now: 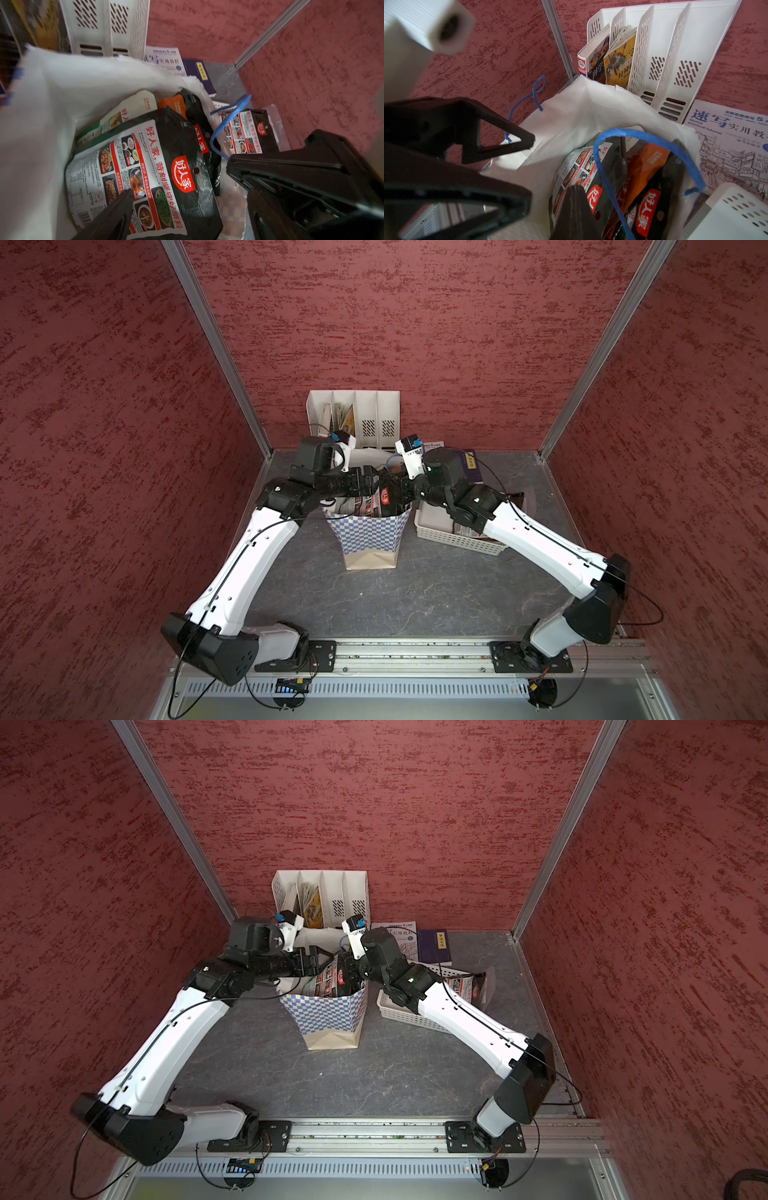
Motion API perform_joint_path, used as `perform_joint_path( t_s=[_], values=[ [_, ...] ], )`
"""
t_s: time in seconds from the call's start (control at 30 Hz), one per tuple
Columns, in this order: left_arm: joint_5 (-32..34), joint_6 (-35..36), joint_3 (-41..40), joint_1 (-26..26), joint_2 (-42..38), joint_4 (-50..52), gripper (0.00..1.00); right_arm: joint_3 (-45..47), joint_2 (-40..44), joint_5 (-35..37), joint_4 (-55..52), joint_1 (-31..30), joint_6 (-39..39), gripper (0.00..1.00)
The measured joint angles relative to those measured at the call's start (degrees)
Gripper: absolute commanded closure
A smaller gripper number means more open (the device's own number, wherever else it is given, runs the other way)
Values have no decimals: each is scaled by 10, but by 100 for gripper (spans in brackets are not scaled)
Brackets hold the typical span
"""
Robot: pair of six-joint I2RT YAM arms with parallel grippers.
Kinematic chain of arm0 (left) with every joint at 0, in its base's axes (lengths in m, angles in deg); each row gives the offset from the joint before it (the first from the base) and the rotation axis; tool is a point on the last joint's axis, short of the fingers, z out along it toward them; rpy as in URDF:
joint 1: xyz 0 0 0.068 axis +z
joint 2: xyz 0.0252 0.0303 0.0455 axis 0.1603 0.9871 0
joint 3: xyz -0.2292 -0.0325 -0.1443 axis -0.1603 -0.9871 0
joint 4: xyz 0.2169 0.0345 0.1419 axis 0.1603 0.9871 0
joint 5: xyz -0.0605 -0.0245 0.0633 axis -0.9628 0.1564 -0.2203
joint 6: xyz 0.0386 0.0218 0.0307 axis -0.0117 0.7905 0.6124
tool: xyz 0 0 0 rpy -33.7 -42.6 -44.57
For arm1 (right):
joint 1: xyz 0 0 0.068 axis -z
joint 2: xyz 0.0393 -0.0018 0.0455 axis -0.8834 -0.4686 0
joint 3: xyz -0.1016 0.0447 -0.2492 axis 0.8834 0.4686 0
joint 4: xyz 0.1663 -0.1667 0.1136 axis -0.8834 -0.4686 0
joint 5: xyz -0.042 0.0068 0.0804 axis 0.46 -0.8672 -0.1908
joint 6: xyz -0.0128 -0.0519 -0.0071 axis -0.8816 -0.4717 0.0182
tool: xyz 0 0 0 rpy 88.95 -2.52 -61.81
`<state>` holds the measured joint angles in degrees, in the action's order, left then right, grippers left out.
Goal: Place the condiment packets inside the bag
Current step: Adjust the condiment packet in the paper bag.
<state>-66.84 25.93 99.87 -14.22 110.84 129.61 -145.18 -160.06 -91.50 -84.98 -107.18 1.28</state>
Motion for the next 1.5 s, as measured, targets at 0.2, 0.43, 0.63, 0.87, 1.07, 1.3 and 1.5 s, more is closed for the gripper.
perform_joint_path(
  t_s=[0.2,0.43,0.63,0.87,1.07,1.3,1.5],
  values=[
    [45,8,45,-40,74,49,11,44,50,46,0,14,11,67],
    [96,12,66,-51,122,75,13,88,109,90,0,25,21,60],
    [148,25,97,-69,178,103,21,106,122,106,-1,36,24,59],
    [172,36,61,-1,100,117,26,108,118,47,2,38,-10,40],
    [136,38,5,83,37,103,25,82,67,-46,-2,34,-80,35],
    [71,37,-12,94,37,76,19,-16,-39,-87,-19,29,-135,29],
    [57,37,-23,100,29,61,15,-74,-104,-62,-23,28,-143,49]
  ],
)
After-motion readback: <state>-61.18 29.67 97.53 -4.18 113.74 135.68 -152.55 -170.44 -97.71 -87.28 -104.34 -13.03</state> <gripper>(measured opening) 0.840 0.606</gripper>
